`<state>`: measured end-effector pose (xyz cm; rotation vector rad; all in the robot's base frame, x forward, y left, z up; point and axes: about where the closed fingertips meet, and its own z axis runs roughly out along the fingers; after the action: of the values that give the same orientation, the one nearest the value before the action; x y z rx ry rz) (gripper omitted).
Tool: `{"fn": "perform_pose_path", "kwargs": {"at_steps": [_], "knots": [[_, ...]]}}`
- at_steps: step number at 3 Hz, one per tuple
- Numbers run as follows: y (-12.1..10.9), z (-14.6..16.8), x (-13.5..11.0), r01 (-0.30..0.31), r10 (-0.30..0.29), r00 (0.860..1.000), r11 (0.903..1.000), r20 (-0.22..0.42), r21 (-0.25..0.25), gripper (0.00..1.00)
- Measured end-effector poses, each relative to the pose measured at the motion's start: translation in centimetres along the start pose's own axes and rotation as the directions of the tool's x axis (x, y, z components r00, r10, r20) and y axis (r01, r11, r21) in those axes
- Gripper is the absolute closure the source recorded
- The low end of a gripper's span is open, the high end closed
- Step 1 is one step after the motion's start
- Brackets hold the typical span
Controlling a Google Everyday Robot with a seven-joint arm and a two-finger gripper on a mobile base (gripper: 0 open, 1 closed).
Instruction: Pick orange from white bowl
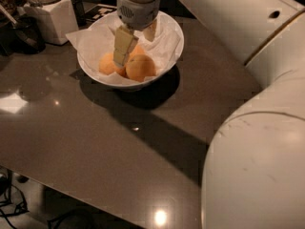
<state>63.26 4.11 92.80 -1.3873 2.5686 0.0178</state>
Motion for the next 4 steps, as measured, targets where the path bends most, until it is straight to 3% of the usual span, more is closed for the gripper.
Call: {"fn": "perform_pose_path", "kwargs": {"at_steps": [1,2,4], "knots": [[-0.6,0.9,-0.2,-0.004,0.004,1.000,1.0000,-0.015,-0.005,0.24],[-1.2,1.8,-0.1,-0.013,0.012,1.000,0.9998,-0.025,-0.016,0.37],[-2.5,3.5,2.0,-0.070,0.067,0.997,0.9963,-0.048,-0.051,0.35]]}}
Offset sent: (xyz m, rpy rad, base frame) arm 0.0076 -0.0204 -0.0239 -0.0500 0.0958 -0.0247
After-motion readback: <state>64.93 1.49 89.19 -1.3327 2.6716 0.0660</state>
